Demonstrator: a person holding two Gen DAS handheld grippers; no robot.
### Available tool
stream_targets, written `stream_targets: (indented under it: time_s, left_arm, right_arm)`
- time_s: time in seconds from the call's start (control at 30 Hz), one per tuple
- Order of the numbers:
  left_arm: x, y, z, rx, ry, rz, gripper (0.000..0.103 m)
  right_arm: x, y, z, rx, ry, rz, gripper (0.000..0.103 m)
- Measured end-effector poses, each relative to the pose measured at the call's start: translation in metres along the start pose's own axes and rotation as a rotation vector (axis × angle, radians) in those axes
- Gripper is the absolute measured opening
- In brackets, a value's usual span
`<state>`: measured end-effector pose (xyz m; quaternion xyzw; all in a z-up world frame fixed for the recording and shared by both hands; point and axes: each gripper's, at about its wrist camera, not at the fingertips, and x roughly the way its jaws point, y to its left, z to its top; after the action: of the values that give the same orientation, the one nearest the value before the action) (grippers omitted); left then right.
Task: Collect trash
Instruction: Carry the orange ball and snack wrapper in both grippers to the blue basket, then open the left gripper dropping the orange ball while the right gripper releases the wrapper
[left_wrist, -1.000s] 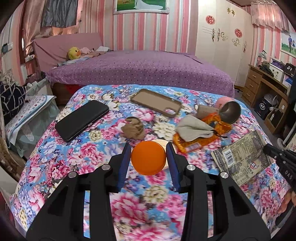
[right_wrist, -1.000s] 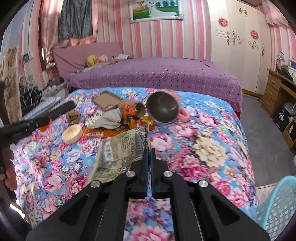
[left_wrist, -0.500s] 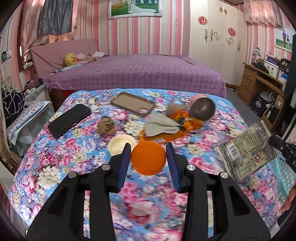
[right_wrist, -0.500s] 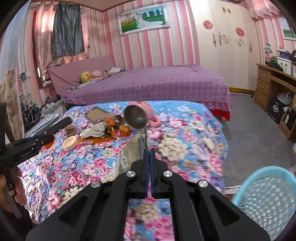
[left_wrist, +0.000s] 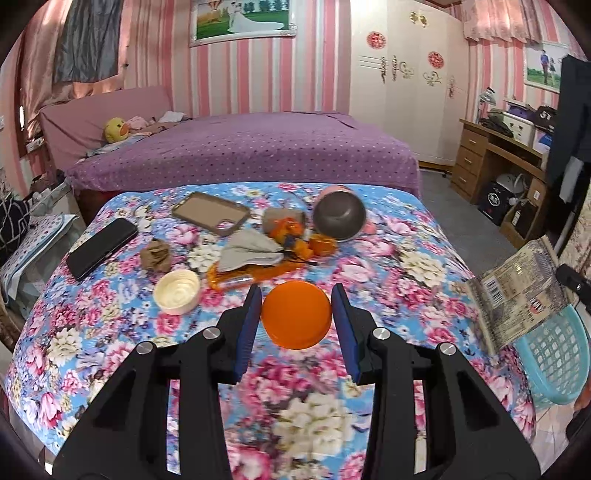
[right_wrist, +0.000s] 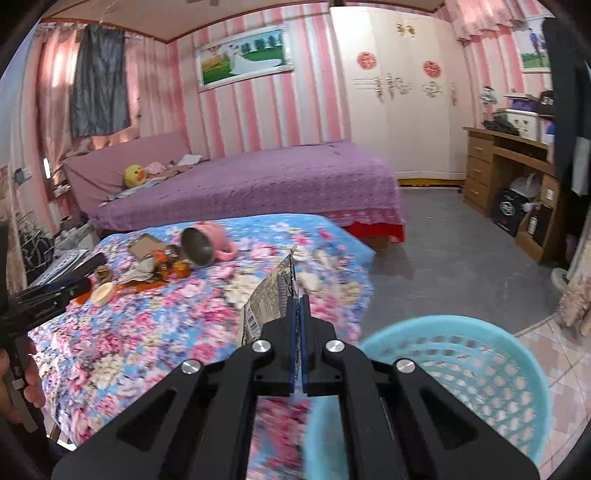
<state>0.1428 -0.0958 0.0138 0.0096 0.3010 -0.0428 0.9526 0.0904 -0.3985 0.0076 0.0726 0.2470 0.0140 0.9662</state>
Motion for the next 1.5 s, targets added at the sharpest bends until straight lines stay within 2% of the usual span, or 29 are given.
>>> stream_targets:
  time_s: [0.4, 0.7, 0.9, 1.07, 1.2, 1.37, 1.43, 1.5]
  left_arm:
    - [0.002, -0.064, -0.006, 0.066, 0.000, -0.075, 0.038]
    - [-0.001, -0.149, -0.014, 0.139, -0.008, -0.189, 0.038]
    - [-0.002, -0.209, -0.026, 0.185, 0.017, -0.292, 0.038]
    - [0.000, -0.242, -0.032, 0.196, 0.040, -0.357, 0.038]
    - [0.005, -0.264, -0.032, 0.202, 0.062, -0.399, 0.038]
    - [0.009, -0.283, -0.038, 0.254, 0.077, -0.410, 0.039]
    - [0.011, -0.288, -0.038, 0.277, 0.087, -0.404, 0.048]
    - [0.010, -0.286, -0.035, 0.282, 0.076, -0.390, 0.068]
  right_arm:
    - [-0.030, -0.099, -0.020, 0.112, 0.007, -0.199, 0.002]
    - [-0.032, -0.144, -0.037, 0.136, 0.052, -0.355, 0.002]
    - [-0.039, -0.153, -0.041, 0.137, 0.051, -0.379, 0.002]
    - [-0.042, -0.160, -0.044, 0.152, 0.055, -0.385, 0.002]
    - [-0.043, -0.162, -0.045, 0.148, 0.053, -0.395, 0.002]
    - [-0.042, -0.164, -0.048, 0.146, 0.063, -0.391, 0.002]
    - [-0.042, -0.165, -0.049, 0.145, 0.068, -0.394, 0.002]
    - [-0.043, -0.165, -0.049, 0.146, 0.065, -0.395, 0.002]
